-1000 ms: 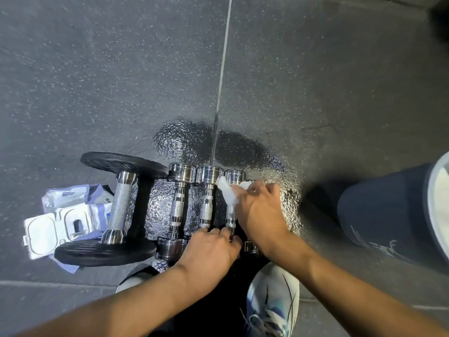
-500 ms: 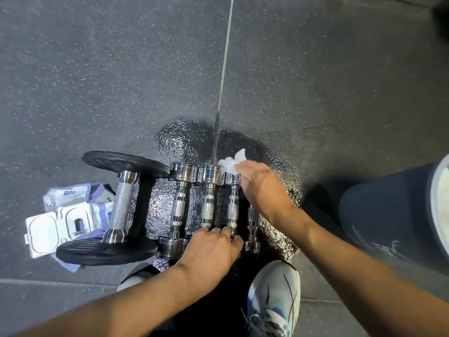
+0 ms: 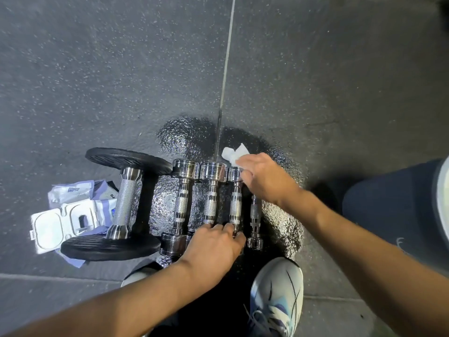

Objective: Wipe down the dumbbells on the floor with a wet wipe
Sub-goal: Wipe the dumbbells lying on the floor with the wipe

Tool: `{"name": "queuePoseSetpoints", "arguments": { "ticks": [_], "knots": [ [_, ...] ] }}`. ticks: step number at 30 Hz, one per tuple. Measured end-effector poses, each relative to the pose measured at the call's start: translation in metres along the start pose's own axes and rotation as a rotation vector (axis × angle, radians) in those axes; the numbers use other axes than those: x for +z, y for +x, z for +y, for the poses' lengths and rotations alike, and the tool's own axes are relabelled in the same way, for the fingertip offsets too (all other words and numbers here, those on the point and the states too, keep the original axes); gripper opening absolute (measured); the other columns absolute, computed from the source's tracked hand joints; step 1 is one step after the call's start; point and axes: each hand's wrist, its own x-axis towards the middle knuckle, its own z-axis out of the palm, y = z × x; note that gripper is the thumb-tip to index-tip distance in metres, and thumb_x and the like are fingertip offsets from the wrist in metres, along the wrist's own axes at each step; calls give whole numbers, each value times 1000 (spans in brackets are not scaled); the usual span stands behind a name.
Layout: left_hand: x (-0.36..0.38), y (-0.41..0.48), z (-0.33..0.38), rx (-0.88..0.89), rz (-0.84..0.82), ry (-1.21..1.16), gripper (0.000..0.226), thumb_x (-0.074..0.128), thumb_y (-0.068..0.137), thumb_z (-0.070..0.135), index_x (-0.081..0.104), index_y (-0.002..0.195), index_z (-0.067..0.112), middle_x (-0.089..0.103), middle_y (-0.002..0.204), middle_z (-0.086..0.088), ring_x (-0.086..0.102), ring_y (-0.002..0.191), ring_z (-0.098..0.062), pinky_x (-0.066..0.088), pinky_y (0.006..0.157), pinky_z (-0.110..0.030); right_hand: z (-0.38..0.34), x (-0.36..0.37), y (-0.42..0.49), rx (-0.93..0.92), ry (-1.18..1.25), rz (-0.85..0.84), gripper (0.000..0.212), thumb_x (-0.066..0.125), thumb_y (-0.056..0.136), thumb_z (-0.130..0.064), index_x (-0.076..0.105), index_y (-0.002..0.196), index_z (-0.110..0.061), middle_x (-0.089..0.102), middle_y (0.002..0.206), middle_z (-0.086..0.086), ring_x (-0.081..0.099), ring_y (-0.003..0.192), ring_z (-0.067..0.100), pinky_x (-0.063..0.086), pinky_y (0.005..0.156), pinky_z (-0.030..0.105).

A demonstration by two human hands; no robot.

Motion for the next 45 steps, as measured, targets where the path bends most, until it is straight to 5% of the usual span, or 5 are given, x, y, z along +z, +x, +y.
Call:
{"name": "queuePoseSetpoints", "arguments": {
  "ticks": [6,11,16,35,45],
  "knots": [
    [1,0,-1,6,16,-15,53,58,94,9,45,145,18,58,124,-12,62,109,-31,47,89,-40,2,-10,-3,178,140,-6,39,33,104,-9,63,129,-7,62,131,16,60,88,22,55,86,37],
    [-1,2,-1,10,14,-1,47,57,96,13,48,143,17,58,125,-13,63,109,-32,47,89,-40,-5,22,-23,231,198,107,34,51,101,-16,58,133,-5,59,130,16,56,118,31,42,95,37],
    [0,1,-1,20,19,2,49,60,95,13,47,143,17,58,125,-12,63,110,-31,49,91,-41,6,10,-7,135,162,105,28,63,98,-35,64,117,-16,60,100,4,59,84,20,51,78,30],
    [3,1,-2,12,14,-7,45,59,95,13,49,138,17,59,121,-12,64,106,-32,47,90,-41,10,1,25,5,217,-67,17,68,91,-37,65,105,-28,53,101,-2,50,101,19,41,85,34],
    [2,0,-3,18,41,-32,49,53,98,11,44,145,18,58,123,-13,63,107,-31,49,92,-42,25,-15,14,258,426,169,6,63,95,-29,66,91,-25,68,76,-10,63,68,8,50,62,26]
  ]
}}
